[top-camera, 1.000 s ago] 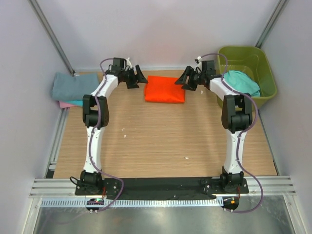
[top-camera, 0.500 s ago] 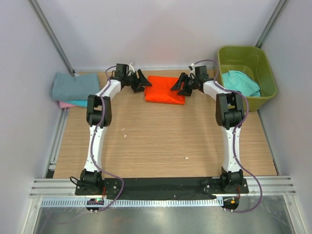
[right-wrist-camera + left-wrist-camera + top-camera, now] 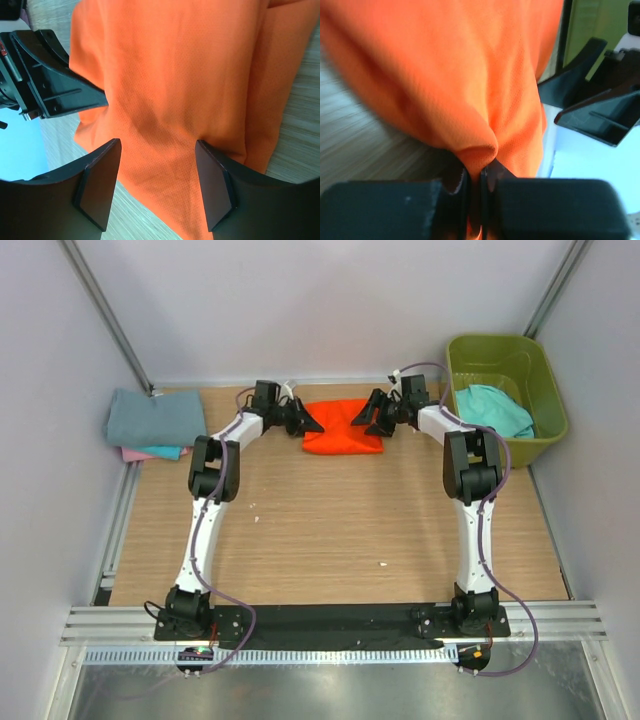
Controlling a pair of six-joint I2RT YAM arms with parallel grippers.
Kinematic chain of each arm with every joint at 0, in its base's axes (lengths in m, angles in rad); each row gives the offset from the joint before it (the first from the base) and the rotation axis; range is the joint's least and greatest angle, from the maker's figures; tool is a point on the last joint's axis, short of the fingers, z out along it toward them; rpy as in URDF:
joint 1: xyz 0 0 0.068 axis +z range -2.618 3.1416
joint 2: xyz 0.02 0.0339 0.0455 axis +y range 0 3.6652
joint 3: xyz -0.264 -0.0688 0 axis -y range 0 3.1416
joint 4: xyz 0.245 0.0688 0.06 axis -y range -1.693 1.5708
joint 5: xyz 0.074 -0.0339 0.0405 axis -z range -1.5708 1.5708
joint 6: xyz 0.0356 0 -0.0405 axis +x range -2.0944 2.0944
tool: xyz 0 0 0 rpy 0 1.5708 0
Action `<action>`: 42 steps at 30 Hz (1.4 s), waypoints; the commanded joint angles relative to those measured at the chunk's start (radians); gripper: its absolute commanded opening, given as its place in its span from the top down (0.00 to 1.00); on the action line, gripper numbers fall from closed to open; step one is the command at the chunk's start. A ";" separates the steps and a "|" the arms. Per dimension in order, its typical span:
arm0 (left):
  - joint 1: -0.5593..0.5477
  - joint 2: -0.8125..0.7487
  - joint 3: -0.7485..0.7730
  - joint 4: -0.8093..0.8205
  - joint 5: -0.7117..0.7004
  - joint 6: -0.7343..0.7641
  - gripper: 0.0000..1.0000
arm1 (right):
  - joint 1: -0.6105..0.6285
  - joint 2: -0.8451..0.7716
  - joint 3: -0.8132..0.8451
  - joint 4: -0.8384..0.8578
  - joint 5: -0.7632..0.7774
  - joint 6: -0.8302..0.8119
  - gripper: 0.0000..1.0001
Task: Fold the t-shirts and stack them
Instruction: Neatly place the folded tshirt to the corner
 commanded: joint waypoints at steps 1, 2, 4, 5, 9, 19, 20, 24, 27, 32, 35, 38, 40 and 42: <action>-0.011 -0.025 -0.025 0.004 0.059 0.016 1.00 | 0.005 -0.060 0.009 -0.007 0.019 -0.023 0.33; -0.004 -0.042 -0.031 -0.019 0.065 0.036 1.00 | 0.002 -0.076 0.011 -0.009 0.018 -0.029 0.33; 0.016 -0.094 -0.054 -0.046 0.076 0.057 1.00 | -0.004 -0.137 0.009 -0.024 0.022 -0.061 0.33; 0.025 -0.114 -0.061 -0.087 0.074 0.094 1.00 | -0.007 -0.157 0.009 -0.035 0.027 -0.077 0.32; 0.084 -0.228 -0.094 -0.252 0.060 0.230 1.00 | -0.038 -0.290 -0.005 -0.107 0.100 -0.172 0.26; 0.220 -0.434 -0.071 -0.693 -0.120 0.603 1.00 | -0.047 -0.689 -0.348 -0.153 0.346 -0.417 0.03; 0.225 -0.447 -0.051 -0.747 -0.150 0.629 1.00 | -0.047 -0.720 -0.383 -0.153 0.363 -0.429 0.03; 0.234 -0.476 0.041 -0.844 -0.243 0.728 1.00 | -0.049 -0.852 -0.538 -0.160 0.406 -0.436 0.02; 0.294 -0.496 0.066 -0.866 -0.300 0.757 1.00 | -0.049 -0.939 -0.638 -0.167 0.390 -0.443 0.02; 0.343 -0.503 0.168 -0.892 -0.392 0.823 1.00 | -0.056 -1.033 -0.736 -0.170 0.352 -0.423 0.02; 0.354 -0.483 0.253 -0.927 -0.438 0.869 1.00 | -0.073 -1.056 -0.764 -0.168 0.332 -0.411 0.02; 0.358 -0.480 0.285 -0.927 -0.499 0.916 1.00 | -0.089 -1.071 -0.784 -0.164 0.323 -0.402 0.02; 0.360 -0.475 0.300 -0.927 -0.547 0.938 1.00 | -0.104 -1.081 -0.804 -0.153 0.302 -0.382 0.02; 0.360 -0.478 0.307 -0.918 -0.578 0.942 1.00 | -0.110 -1.094 -0.818 -0.147 0.285 -0.368 0.02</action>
